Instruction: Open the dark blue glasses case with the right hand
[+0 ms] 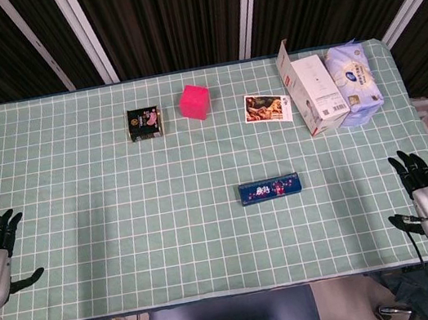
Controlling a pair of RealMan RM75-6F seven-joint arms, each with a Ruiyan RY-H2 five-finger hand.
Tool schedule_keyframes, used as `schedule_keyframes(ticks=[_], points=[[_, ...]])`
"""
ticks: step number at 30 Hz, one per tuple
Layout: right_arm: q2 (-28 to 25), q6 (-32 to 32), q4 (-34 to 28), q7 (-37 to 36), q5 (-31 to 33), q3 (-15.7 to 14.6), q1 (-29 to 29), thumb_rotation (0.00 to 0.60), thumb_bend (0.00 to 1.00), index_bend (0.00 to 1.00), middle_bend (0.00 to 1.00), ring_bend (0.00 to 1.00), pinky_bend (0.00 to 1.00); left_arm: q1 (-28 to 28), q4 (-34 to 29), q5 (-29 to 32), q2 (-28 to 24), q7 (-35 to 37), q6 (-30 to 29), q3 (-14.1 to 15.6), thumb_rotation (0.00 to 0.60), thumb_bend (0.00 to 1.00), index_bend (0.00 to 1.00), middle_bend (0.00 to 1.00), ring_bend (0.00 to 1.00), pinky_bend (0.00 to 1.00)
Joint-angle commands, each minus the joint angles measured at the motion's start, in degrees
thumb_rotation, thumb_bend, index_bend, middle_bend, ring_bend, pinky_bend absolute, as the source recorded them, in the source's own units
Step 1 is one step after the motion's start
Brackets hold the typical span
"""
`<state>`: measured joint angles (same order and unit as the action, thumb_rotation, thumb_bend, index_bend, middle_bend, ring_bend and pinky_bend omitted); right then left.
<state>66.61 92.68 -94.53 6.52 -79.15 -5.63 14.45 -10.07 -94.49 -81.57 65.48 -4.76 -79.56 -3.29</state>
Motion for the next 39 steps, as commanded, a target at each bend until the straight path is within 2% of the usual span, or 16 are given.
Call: schedule_keyframes(ticks=[1,16,19,25,28,33,39], points=[[-0.05,-0.52,0.11,-0.01,-0.12,0.69,-0.49,0.600,0.04,0.00,0.00,0.00,0.23,-0.11,-0.05,-0.06,-0.04,0.00,0.20,0.04,0.600,0.00,0.00,0.00,0.00,0.00],[0.16,-5.48,-2.72,3.46,1.07,4.08,-0.90,0.600,0.04,0.00,0.00,0.00,0.23,-0.30,0.50,0.20,-0.23,1.57,0.72,-0.21,0.600,0.00,0.00,0.00,0.00,0.00],[0.23,-7.72,-4.13,5.22,2.70,5.49,-0.01,0.600,0.04,0.00,0.00,0.00,0.23,-0.37,0.39,0.17,-0.62,2.28,0.90,-0.29,0.600,0.00,0.00,0.00,0.00,0.00],[1.85,-13.73,-8.60,11.70,6.22,10.59,5.27,0.600,0.09,0.00,0.00,0.00,0.23,-0.26,0.29,0.31,-1.14,3.99,0.81,-0.50,0.600,0.00,0.00,0.00,0.00,0.00],[3.06,-18.64,-11.02,18.28,10.16,12.94,9.35,0.600,0.11,0.00,0.00,0.00,0.23,-0.50,0.13,0.66,-1.27,4.41,1.57,-0.51,0.600,0.00,0.00,0.00,0.00,0.00],[5.98,-26.43,-13.71,27.58,20.98,16.79,16.52,0.600,0.14,0.00,0.00,0.00,0.23,-0.82,-0.46,1.13,-1.55,4.61,2.84,-0.28,0.600,0.00,0.00,0.00,0.00,0.00],[12.18,-29.55,-11.14,35.26,31.63,20.08,24.19,0.600,0.15,0.00,0.00,0.00,0.23,-1.20,-1.01,1.84,-1.87,5.37,4.05,-0.33,0.600,0.00,0.00,0.00,0.00,0.00]])
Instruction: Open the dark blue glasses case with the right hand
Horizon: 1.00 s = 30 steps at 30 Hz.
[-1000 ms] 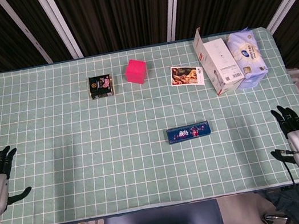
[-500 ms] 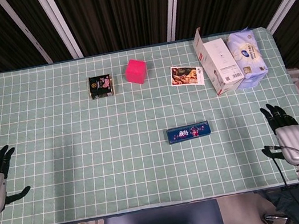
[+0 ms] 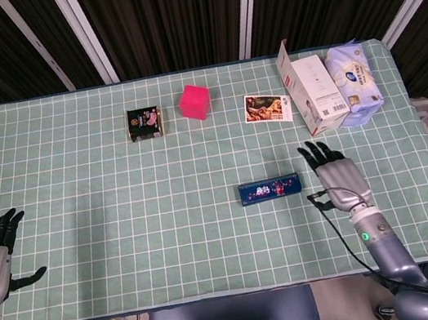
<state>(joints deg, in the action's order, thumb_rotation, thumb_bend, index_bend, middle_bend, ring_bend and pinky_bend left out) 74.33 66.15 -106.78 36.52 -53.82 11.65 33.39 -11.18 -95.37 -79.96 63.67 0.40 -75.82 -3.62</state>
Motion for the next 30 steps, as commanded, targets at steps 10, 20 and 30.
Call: schedule_keyframes(ticks=[10,20,30], points=[[13.11,-3.90,7.09,9.22,18.11,4.60,12.64,0.600,0.20,0.04,0.00,0.00,0.23,-0.61,-0.78,1.14,-0.52,1.00,1.98,0.06,0.600,0.00,0.00,0.00,0.00,0.00],[18.27,-4.00,12.14,9.84,22.39,4.43,16.67,0.600,0.26,0.12,0.00,0.00,0.23,-1.14,-1.18,1.68,-1.01,2.44,3.37,0.02,0.600,0.00,0.00,0.00,0.00,0.00],[19.95,-4.02,15.00,10.27,24.58,3.38,18.51,0.600,0.27,0.16,0.00,0.00,0.23,-1.35,-1.55,2.05,-1.38,3.06,3.95,0.03,0.600,0.00,0.00,0.00,0.00,0.00]])
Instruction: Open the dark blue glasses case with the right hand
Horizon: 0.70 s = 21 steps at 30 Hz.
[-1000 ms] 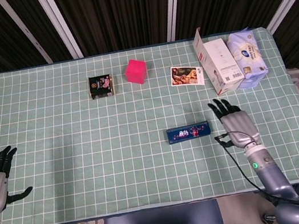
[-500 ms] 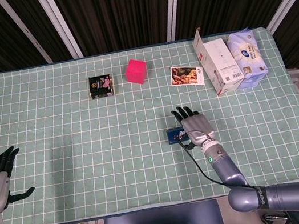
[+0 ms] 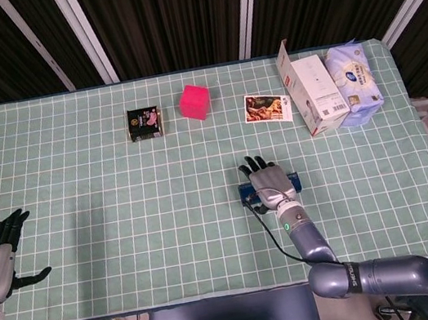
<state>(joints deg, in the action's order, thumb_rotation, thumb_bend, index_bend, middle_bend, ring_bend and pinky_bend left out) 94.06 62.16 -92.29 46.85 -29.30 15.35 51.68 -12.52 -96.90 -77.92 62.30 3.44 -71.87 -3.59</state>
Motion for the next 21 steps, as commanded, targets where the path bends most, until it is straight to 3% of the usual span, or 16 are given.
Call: schedule_keyframes(ticks=[1,8,21], points=[[0.26,-0.07,0.79,-0.04,-0.01,-0.56,0.33,0.600,0.27,0.16,0.00,0.00,0.23,-0.01,-0.04,0.02,-0.01,0.02,-0.01,0.01,0.600,0.00,0.00,0.00,0.00,0.00],[0.44,-0.52,2.17,-0.67,-0.23,-1.41,0.76,0.600,0.44,0.22,0.00,0.00,0.23,-0.06,-0.30,0.23,-0.04,-0.12,0.13,0.07,0.600,0.00,0.00,0.00,0.00,0.00],[1.19,-0.36,3.02,-1.02,1.00,-2.46,1.16,0.600,0.46,0.22,0.00,0.00,0.23,-0.18,-0.41,0.59,-0.04,-0.02,0.32,0.02,0.600,0.00,0.00,0.00,0.00,0.00]])
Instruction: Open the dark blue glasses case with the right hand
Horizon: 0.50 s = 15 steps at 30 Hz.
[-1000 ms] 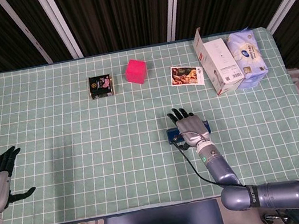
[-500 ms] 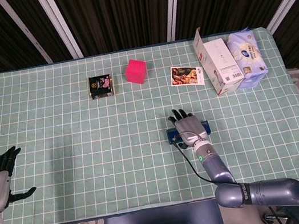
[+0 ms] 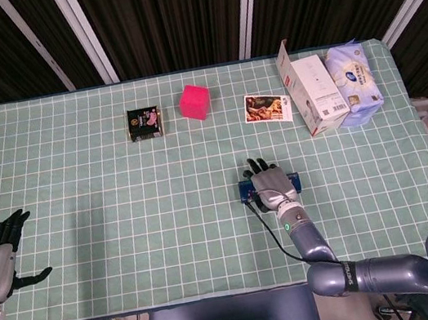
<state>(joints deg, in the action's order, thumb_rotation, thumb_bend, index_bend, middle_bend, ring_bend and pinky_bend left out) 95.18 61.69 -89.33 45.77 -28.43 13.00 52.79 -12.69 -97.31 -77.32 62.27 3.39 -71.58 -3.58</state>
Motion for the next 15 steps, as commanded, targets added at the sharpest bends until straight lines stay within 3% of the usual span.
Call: schedule_keyframes(ticks=[1,15], points=[[0.11,0.19,0.15,0.15,0.21,-0.22,0.07,0.600,0.46,0.22,0.00,0.00,0.23,-0.02,-0.02,-0.04,-0.02,0.09,0.04,0.03,0.600,0.00,0.00,0.00,0.00,0.00],[0.81,0.93,0.32,0.34,1.23,-0.57,0.39,0.600,0.48,0.25,0.00,0.00,0.23,-0.08,-0.22,0.24,-0.27,0.86,0.22,-0.08,0.600,0.00,0.00,0.00,0.00,0.00]])
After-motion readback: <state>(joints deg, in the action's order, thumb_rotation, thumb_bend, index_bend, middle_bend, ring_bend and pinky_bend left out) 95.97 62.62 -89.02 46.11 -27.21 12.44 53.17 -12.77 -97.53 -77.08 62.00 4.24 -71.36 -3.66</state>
